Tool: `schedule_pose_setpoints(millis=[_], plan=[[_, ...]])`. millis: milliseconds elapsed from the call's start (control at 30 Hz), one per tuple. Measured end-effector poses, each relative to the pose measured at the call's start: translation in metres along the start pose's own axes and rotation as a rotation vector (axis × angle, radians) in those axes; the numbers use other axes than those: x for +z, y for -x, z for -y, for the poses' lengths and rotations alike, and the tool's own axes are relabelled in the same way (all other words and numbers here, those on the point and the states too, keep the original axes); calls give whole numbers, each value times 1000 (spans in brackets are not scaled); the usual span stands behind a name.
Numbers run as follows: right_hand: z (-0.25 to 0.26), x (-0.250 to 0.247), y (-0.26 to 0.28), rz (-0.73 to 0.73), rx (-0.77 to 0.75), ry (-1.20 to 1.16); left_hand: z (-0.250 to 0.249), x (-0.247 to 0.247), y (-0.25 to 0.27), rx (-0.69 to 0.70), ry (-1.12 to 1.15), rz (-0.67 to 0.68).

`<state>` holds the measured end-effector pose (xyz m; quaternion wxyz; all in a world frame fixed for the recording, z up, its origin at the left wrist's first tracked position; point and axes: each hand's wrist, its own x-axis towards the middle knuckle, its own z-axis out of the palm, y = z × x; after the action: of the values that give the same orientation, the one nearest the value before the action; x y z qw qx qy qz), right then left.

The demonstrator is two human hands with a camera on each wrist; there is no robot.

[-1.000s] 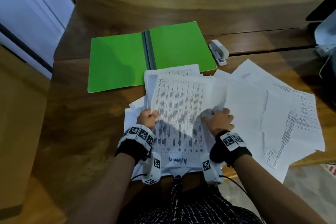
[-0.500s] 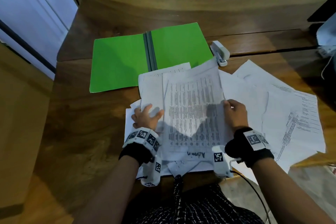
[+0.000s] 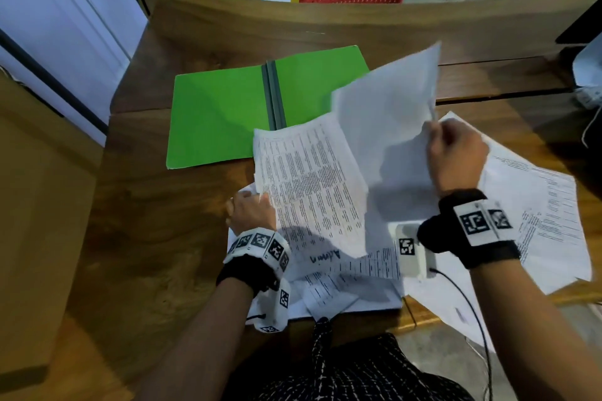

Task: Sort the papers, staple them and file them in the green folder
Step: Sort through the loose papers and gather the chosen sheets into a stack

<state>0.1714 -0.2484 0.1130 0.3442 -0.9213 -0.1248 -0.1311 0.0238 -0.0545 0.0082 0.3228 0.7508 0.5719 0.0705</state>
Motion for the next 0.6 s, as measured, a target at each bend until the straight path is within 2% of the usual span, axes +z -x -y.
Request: schedule_pose_setpoints(millis=[33, 100, 167, 200, 300, 400, 467, 500, 567, 600], plan=[[12, -11, -5, -36, -74, 12, -1, -3, 0, 31, 32, -18], [34, -24, -10, -25, -214, -58, -5, -6, 1, 75, 90, 41], [47, -16, -4, 56, -292, -193, -8, -4, -1, 58, 160, 116], [50, -5, 2, 135, -284, -236, -7, -1, -3, 35, 206, 132], [47, 43, 37, 532, -186, -219, -6, 6, -3, -59, 446, 167], [37, 79, 75, 991, -120, -226, -7, 7, -4, -160, 702, 292], [31, 93, 94, 1187, -120, -236, -5, 9, -4, -195, 648, 410], [30, 97, 97, 1239, -129, -228, -3, 10, -5, -193, 578, 427], [29, 98, 88, 1253, -114, -165, 1, 10, -6, -162, 420, 372], [25, 99, 76, 1188, -80, -116, 4, 9, -9, -143, 347, 312]])
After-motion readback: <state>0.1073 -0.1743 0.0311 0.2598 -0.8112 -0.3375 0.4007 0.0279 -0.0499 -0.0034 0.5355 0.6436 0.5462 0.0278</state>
